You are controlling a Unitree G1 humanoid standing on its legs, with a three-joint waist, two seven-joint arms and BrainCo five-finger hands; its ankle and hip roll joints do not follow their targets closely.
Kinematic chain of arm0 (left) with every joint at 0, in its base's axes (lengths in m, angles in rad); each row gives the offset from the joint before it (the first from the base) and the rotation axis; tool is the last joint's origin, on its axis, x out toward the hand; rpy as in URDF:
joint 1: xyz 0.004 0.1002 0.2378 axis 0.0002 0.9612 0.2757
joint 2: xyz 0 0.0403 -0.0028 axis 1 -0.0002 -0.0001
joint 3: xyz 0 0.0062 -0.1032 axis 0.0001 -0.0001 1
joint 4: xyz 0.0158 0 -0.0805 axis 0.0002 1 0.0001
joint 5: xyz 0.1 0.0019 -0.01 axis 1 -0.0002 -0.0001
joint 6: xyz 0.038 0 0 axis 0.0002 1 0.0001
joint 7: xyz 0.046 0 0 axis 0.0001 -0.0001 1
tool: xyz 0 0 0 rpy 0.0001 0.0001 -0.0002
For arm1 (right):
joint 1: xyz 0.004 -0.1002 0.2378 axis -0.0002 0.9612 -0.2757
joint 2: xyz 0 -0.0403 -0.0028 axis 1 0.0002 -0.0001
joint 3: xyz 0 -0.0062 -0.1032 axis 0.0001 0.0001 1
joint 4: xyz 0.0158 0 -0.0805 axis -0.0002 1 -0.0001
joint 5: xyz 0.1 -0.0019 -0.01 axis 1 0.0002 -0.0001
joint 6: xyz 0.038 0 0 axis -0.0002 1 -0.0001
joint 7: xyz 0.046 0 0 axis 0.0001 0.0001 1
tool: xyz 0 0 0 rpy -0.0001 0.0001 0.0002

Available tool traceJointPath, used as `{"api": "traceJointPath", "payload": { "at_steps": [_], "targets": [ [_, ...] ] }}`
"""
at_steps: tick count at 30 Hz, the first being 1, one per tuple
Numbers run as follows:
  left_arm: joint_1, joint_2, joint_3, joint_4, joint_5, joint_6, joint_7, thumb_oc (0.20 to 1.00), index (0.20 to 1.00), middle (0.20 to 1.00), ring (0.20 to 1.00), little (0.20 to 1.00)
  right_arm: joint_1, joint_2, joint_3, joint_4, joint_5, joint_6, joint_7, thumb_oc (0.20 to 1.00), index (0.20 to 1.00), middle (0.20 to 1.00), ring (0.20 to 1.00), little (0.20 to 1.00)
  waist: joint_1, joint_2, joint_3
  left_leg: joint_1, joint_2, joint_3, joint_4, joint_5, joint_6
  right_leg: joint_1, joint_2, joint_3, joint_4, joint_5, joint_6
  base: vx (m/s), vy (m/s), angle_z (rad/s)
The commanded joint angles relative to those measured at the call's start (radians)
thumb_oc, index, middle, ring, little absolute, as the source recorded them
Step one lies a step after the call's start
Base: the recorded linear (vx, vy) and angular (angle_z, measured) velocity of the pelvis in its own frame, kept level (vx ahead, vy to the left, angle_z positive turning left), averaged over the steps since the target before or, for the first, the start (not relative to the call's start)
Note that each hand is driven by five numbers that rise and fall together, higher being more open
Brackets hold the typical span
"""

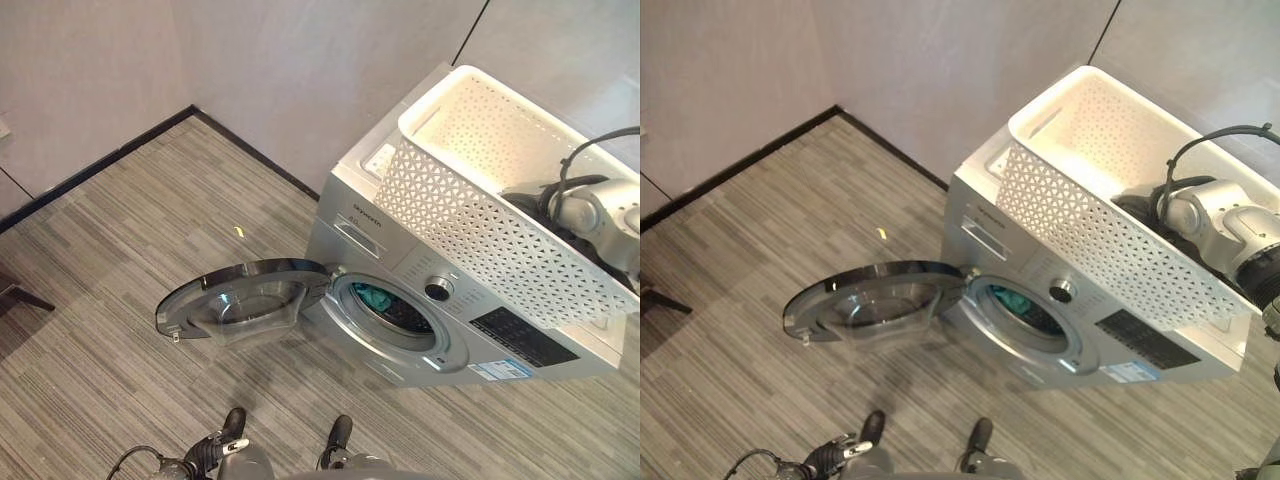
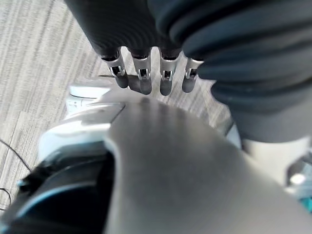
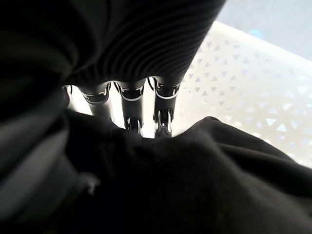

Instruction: Grab the laundry basket,head to the washer,open it,put in the laundry and shut it.

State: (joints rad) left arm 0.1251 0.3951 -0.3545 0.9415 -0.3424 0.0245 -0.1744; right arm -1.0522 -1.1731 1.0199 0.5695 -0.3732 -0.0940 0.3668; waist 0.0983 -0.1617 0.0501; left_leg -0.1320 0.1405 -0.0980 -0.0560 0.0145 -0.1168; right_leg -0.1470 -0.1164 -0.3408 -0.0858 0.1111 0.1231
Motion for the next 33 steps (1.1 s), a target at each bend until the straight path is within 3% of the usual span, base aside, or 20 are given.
{"api": "traceJointPath", "payload": {
  "at_steps": [1, 10, 14, 16, 22, 23, 29, 31, 33],
  "targets": [
    [-0.018, 0.013, 0.014, 0.011, 0.033, -0.022, 0.013, 1.0, 1.0, 1.0, 1.0, 1.0, -0.04, 0.023, 0.006, 0.084, -0.061, 0.008, -0.096, 0.2, 0.2, 0.2, 0.2, 0.2, 0.018, -0.049, 0.023, 0.011, 0.012, -0.023, -0.031, 0.009, 0.05, 0.037, -0.03, 0.034, -0.001, 0.026, 0.073, 0.0, 0.0, 0.0],
    [-0.055, -0.014, -0.005, 0.039, 0.04, -0.033, 0.033, 1.0, 1.0, 1.0, 1.0, 1.0, -0.176, 0.019, -0.099, 0.225, -0.074, 0.033, -0.262, 0.2, 0.2, 0.2, 0.2, 0.2, -0.012, -0.035, -0.046, 0.074, 0.011, 0.007, -0.031, -0.011, 0.049, 0.082, -0.04, 0.049, -0.001, 0.025, 0.077, 0.04, 0.022, -0.06],
    [-0.068, -0.03, 0.005, 0.046, 0.038, -0.037, 0.042, 1.0, 1.0, 1.0, 1.0, 1.0, -0.201, -0.03, -0.155, 0.176, -0.045, 0.037, -0.315, 0.2, 0.2, 0.2, 0.2, 0.2, -0.026, -0.022, -0.067, 0.099, 0.009, 0.022, -0.031, -0.02, 0.05, 0.098, -0.041, 0.058, -0.001, 0.022, 0.079, 0.03, 0.024, -0.09],
    [-0.076, -0.043, 0.003, 0.04, 0.041, -0.043, 0.048, 1.0, 1.0, 1.0, 1.0, 1.0, -0.231, -0.073, -0.245, 0.122, -0.006, 0.043, -0.391, 0.2, 0.2, 0.2, 0.2, 0.2, -0.038, -0.009, -0.089, 0.115, 0.004, 0.033, -0.031, -0.027, 0.052, 0.102, -0.045, 0.068, -0.001, 0.02, 0.079, 0.01, 0.044, -0.1],
    [-0.083, -0.039, -0.009, 0.014, 0.039, -0.055, 0.053, 1.0, 1.0, 1.0, 1.0, 1.0, -0.335, -0.117, -0.249, 0.125, 0.041, 0.023, -0.475, 0.2, 0.2, 0.2, 0.2, 0.2, -0.042, 0.001, -0.105, 0.127, -0.001, 0.05, -0.031, -0.03, 0.054, 0.1, -0.052, 0.081, -0.001, 0.024, 0.081, -0.01, 0.029, -0.13],
    [-0.087, -0.039, -0.019, -0.01, 0.043, -0.064, 0.061, 1.0, 1.0, 1.0, 1.0, 1.0, -0.412, -0.138, -0.281, 0.103, 0.149, -0.003, -0.523, 0.2, 0.2, 0.2, 0.2, 0.2, -0.043, 0.013, -0.113, 0.133, -0.01, 0.068, -0.03, -0.03, 0.056, 0.089, -0.055, 0.099, -0.001, 0.033, 0.083, -0.05, 0.046, -0.19],
    [-0.094, -0.036, -0.026, -0.035, 0.034, -0.07, 0.07, 1.0, 1.0, 1.0, 1.0, 1.0, -0.46, -0.162, -0.315, 0.093, 0.226, -0.033, -0.597, 0.2, 0.2, 0.2, 0.2, 0.2, -0.042, 0.019, -0.116, 0.146, -0.015, 0.078, -0.029, -0.033, 0.059, 0.093, -0.058, 0.107, -0.001, 0.036, 0.084, 0.0, 0.017, -0.12],
    [-0.092, -0.018, -0.037, -0.101, 0.024, -0.071, 0.074, 1.0, 1.0, 1.0, 1.0, 1.0, -0.465, -0.151, -0.413, 0.084, 0.346, -0.061, -0.661, 0.2, 0.2, 0.2, 0.2, 0.2, -0.043, 0.029, -0.122, 0.156, -0.022, 0.08, -0.025, -0.04, 0.062, 0.107, -0.061, 0.106, -0.001, 0.035, 0.084, 0.03, 0.015, -0.04],
    [-0.089, -0.004, -0.04, -0.133, 0.016, -0.068, 0.071, 1.0, 1.0, 1.0, 1.0, 1.0, -0.46, -0.143, -0.441, 0.092, 0.401, -0.069, -0.656, 0.2, 0.2, 0.2, 0.2, 0.2, -0.043, 0.028, -0.123, 0.161, -0.024, 0.08, -0.024, -0.043, 0.063, 0.11, -0.062, 0.105, -0.001, 0.034, 0.084, 0.0, 0.0, 0.0]
  ]
}}
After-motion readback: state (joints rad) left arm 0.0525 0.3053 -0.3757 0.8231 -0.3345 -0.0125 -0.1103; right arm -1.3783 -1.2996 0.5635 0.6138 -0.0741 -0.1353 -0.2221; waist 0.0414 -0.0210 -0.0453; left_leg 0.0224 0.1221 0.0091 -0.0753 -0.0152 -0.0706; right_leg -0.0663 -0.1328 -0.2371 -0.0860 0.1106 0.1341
